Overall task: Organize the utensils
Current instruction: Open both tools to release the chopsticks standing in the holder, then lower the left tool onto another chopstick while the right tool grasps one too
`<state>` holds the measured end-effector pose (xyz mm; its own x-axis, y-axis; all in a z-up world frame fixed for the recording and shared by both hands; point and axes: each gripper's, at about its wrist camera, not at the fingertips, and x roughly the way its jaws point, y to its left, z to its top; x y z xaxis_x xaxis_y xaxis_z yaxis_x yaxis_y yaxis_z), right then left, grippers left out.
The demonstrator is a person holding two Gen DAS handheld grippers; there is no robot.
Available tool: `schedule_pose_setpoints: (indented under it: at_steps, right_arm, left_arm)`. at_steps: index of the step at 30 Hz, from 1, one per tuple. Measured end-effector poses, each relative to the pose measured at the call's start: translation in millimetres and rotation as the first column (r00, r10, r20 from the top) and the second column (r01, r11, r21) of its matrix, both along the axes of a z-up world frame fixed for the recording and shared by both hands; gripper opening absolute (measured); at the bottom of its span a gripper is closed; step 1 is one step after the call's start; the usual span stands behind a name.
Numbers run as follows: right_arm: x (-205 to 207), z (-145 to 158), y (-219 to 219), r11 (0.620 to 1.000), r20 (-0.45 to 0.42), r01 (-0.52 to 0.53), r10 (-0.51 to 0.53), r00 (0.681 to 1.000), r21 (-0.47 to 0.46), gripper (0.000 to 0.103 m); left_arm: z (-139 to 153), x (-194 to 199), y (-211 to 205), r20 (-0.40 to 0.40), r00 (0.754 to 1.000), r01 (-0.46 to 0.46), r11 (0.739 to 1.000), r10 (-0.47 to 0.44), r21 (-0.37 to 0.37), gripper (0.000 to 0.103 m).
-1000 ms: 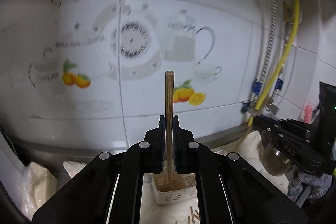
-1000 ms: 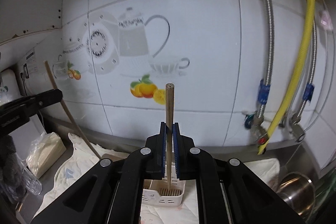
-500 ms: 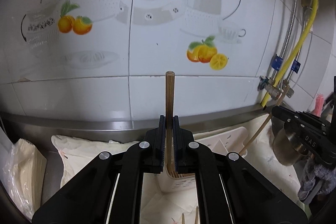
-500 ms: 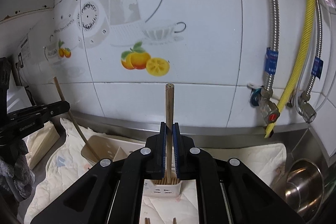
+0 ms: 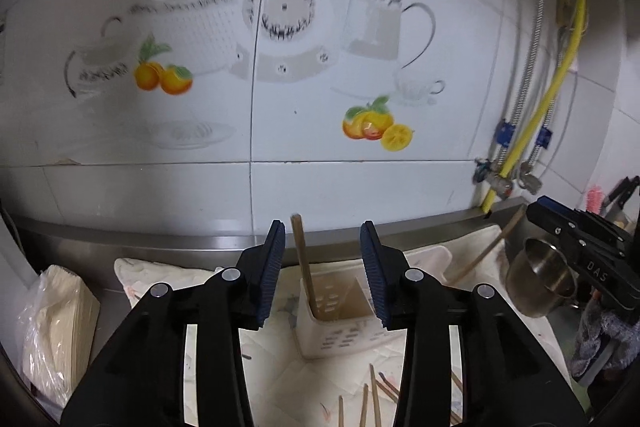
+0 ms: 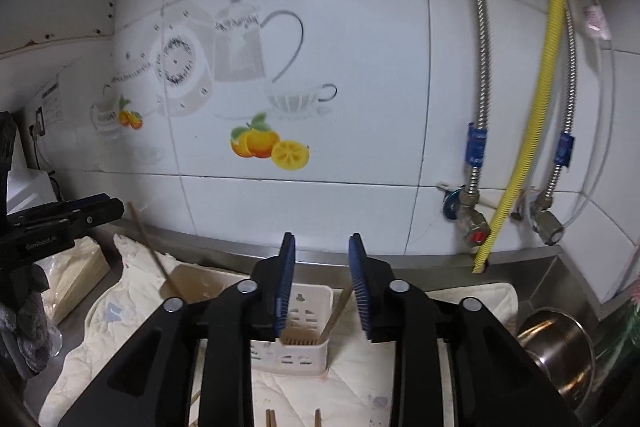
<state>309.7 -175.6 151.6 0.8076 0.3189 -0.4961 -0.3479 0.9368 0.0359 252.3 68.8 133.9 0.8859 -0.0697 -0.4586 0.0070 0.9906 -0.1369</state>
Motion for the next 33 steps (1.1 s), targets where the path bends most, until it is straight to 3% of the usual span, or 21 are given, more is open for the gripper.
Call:
schedule_pose_setpoints:
  at_steps: [3,9,20,29,33]
  right_arm:
    - [-24.7,2.2,-3.9,1.0,0.008,-0.008,0.008,1.0,0.017,0.039]
    - [-74.0,-18.9,-8.6,1.0,-0.02,-0.025,0.026,0.999,0.016,0.043]
    - [-154.7,-105.4,-32.2,1.0,-0.163,-0.004,0.0,0.987,-0.019,0.043]
    - [-184.7,-167.9,-45.7,0.995,-0.273,0.003,-0.03,0.962,-0.098,0.032]
    - [-187.8,-183.2,-47.4,0.995,-0.316,-0.002,-0.029,0.948,-0.096,0.025]
  left_arm:
    - [-0.8,-25.7,1.6,0.009,1.0,0.003,1.0,-0.003,-0.007,0.039]
    - [-22.6,-74.2,4.5,-0.018,1.0,0.009,1.0,-0.01,-0.027,0.045]
    - [-90.3,-152.7,9.2,-0.114,0.993,-0.02,0.999,0.016,-0.03,0.046]
    - [-141.6,-181.1,10.4,-0.206,0.978,-0.039,0.994,0.018,-0.098,0.046]
    - [-155.1,-184.4,6.7,-0.24,0.971,-0.041,0.996,0.02,-0.084,0.046]
